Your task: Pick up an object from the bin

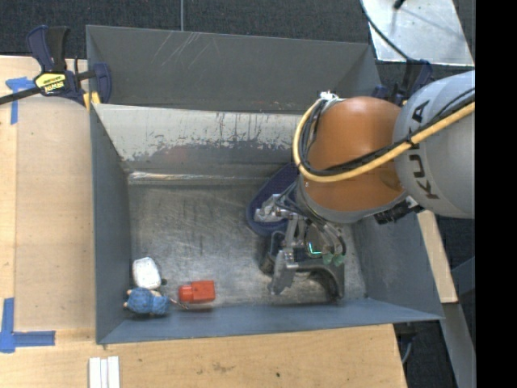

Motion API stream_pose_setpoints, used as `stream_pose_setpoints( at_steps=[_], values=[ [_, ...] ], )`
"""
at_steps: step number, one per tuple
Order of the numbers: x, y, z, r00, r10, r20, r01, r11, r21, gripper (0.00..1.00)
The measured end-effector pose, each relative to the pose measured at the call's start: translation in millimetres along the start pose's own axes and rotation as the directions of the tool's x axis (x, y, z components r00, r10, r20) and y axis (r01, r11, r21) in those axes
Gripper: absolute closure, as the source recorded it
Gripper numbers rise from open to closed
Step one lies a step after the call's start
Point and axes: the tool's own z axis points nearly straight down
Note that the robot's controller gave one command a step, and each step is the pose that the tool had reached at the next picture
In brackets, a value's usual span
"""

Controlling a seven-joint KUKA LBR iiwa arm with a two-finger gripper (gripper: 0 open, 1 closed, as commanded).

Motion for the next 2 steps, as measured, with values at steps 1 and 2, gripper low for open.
stream_pose_setpoints(
  at_steps=[1,2],
  values=[
    [4.3,-47,72,0.999,0.029,0.027,-0.029,1.000,-0.007,0.00],
    [-64.9,-68,94,0.971,-0.239,0.005,0.239,0.971,-0.002,0.00]
  ],
)
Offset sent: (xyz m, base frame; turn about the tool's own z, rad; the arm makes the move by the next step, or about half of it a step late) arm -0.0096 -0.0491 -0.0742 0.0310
